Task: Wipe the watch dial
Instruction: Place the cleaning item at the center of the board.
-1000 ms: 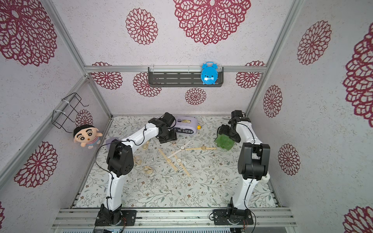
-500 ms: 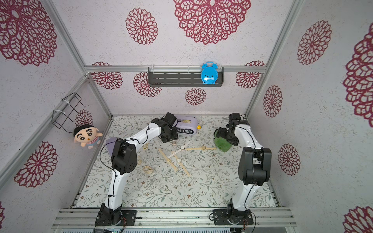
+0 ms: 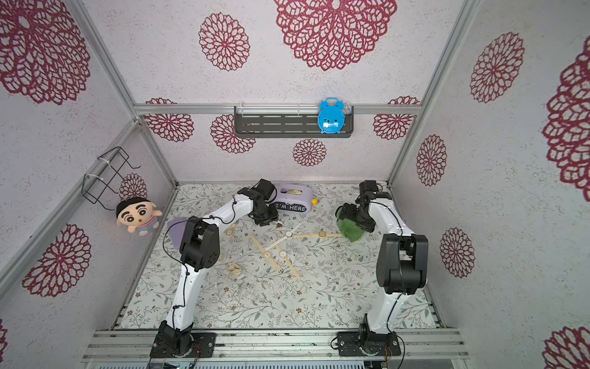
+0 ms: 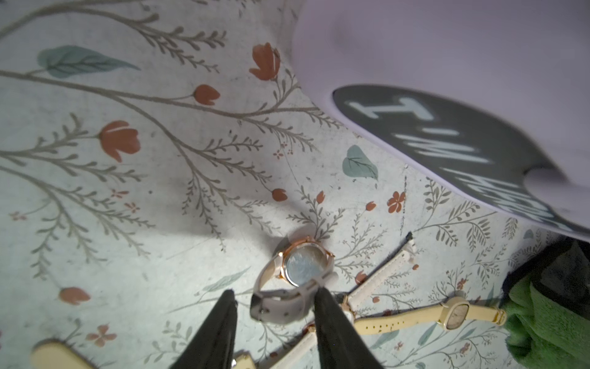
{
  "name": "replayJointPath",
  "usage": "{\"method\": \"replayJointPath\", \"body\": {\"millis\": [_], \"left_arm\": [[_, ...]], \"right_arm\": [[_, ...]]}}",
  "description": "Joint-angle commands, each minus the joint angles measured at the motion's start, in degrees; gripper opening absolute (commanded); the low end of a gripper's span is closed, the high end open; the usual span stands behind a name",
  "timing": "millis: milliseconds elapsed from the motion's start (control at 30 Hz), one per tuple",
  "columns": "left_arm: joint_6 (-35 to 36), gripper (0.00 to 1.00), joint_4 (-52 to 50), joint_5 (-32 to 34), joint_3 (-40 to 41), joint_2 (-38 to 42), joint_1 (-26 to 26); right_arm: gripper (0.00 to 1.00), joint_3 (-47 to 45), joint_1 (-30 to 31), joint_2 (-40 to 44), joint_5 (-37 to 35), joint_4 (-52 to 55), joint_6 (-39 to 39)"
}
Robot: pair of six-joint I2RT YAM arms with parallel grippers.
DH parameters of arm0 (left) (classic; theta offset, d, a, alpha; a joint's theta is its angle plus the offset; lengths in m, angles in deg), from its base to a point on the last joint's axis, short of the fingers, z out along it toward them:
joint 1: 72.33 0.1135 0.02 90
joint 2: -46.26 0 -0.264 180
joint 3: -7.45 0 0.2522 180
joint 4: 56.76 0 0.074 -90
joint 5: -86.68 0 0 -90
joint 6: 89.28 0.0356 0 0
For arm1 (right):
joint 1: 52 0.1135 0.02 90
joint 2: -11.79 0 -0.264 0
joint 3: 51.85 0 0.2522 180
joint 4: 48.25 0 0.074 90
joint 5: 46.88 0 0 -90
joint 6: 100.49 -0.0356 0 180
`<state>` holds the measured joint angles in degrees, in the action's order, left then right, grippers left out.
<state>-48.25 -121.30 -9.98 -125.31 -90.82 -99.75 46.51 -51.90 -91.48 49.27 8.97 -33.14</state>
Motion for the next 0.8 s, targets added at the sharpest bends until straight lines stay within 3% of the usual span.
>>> {"method": "replayJointPath", "body": {"millis": [0,400,767], "left_arm": [[-0.65,0.39,1.73,-1.60,-0.97,-1.51,0.51],[-0.89,0.01,3.03,-3.26,1.64,-1.25,0.73],[0.61,0.00,12.19,-3.20,20.32,6.28,0.78]], "right_arm": [[0.99,-0.64,0.08,4.02,0.18,-0.43,-1.09],[0.99,-2.68,0.16,4.91,-0.55,-0.75,-1.25],[0.99,-2.86,0.14,4.74,-0.80,-0.75,-1.08]]}}
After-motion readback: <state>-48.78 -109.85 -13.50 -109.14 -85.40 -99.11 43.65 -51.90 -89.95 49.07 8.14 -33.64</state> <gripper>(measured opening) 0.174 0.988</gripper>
